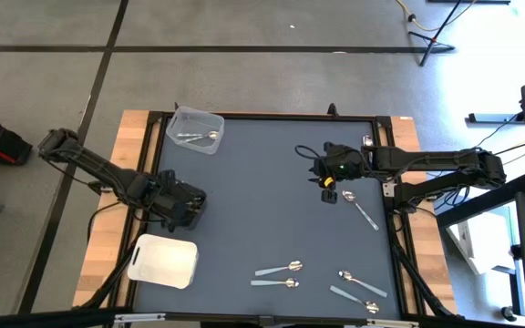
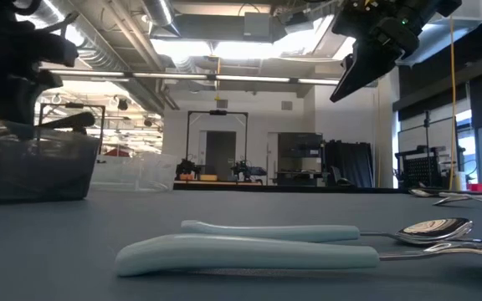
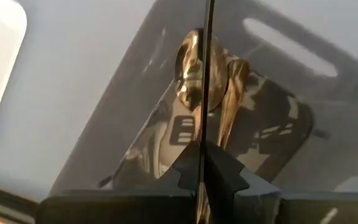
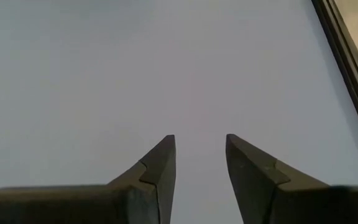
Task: Sort silverware by color (type)
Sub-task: Put the black spoon into the black bin
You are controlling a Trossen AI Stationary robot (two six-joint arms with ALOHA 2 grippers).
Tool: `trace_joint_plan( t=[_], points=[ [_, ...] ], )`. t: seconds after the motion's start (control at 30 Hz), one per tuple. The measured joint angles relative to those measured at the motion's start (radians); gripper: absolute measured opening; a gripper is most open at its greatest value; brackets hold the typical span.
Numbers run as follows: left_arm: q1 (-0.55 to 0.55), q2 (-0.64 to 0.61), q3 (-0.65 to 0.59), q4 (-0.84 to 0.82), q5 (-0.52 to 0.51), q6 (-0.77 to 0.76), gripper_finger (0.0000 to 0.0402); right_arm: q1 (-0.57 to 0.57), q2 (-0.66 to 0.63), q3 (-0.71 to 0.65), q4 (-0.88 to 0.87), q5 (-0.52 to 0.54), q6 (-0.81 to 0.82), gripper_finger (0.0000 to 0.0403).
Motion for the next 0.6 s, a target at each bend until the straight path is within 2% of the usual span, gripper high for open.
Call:
trace_joint_plan(
  t=[0.3, 0.43, 0.6],
  points=[
    [-0.066, 0.000, 0.000, -0.016, 0.097, -0.012, 0.0008, 0.000, 0.030, 0.001, -0.004, 0.000, -0.013, 0.0129],
    [-0.075, 0.000, 0.000, -0.077, 0.037, -0.056, 0.0008, 0.000, 0.052, 0.002, 0.023, 0.000, -0.030, 0.0129],
    [-0.075, 0.000, 0.000, -0.063, 0.030, -0.075, 0.0008, 0.000, 0.070, 0.001, 0.012, 0.000, -0.030, 0.0129]
  ],
)
